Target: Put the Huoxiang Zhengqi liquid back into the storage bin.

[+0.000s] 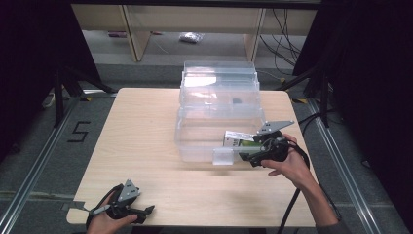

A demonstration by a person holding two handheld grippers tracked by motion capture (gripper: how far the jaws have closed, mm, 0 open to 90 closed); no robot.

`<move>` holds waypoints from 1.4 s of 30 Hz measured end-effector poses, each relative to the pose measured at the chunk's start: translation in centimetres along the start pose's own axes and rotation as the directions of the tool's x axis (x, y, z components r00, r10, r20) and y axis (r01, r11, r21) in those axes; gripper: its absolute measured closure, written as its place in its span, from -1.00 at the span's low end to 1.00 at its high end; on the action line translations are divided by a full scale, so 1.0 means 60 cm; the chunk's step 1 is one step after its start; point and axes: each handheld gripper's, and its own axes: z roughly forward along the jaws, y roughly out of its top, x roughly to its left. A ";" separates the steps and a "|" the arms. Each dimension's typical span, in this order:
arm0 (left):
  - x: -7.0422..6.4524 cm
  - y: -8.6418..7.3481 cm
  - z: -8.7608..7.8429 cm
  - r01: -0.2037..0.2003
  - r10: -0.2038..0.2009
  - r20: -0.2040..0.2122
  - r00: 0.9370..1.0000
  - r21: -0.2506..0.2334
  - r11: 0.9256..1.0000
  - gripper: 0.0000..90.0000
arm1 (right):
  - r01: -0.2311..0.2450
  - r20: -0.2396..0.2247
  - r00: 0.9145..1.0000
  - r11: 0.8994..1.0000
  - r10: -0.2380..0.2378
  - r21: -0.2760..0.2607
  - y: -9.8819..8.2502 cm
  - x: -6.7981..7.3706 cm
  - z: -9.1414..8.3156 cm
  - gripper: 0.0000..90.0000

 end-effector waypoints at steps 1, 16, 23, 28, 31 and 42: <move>0.000 0.000 0.000 -0.002 0.002 0.000 1.000 0.000 1.000 -0.64 | -0.009 -0.001 1.000 1.000 0.009 -0.007 -0.002 0.003 0.000 -0.59; -0.001 0.000 0.000 0.002 -0.002 0.002 1.000 -0.001 1.000 -0.64 | -0.008 -0.034 0.999 1.000 0.007 -0.016 -0.039 0.037 0.006 -0.60; -0.003 0.000 0.002 0.027 -0.027 -0.007 1.000 -0.030 0.999 -0.64 | -0.009 -0.047 0.999 0.999 0.007 -0.032 -0.055 0.050 0.009 -0.59; -0.003 0.000 0.003 0.028 -0.028 -0.003 1.000 -0.032 0.999 -0.64 | 0.005 -0.056 0.998 0.999 -0.007 -0.036 -0.070 0.058 0.018 -0.59; -0.003 0.000 0.002 0.016 -0.016 0.001 1.000 -0.031 0.999 -0.64 | -0.020 -0.071 0.997 0.999 0.017 -0.039 -0.079 0.061 0.024 -0.59; 0.001 0.002 -0.004 -0.010 0.010 0.002 1.000 -0.015 1.000 -0.64 | -0.035 -0.077 0.997 0.999 0.032 -0.040 -0.101 0.067 0.030 -0.61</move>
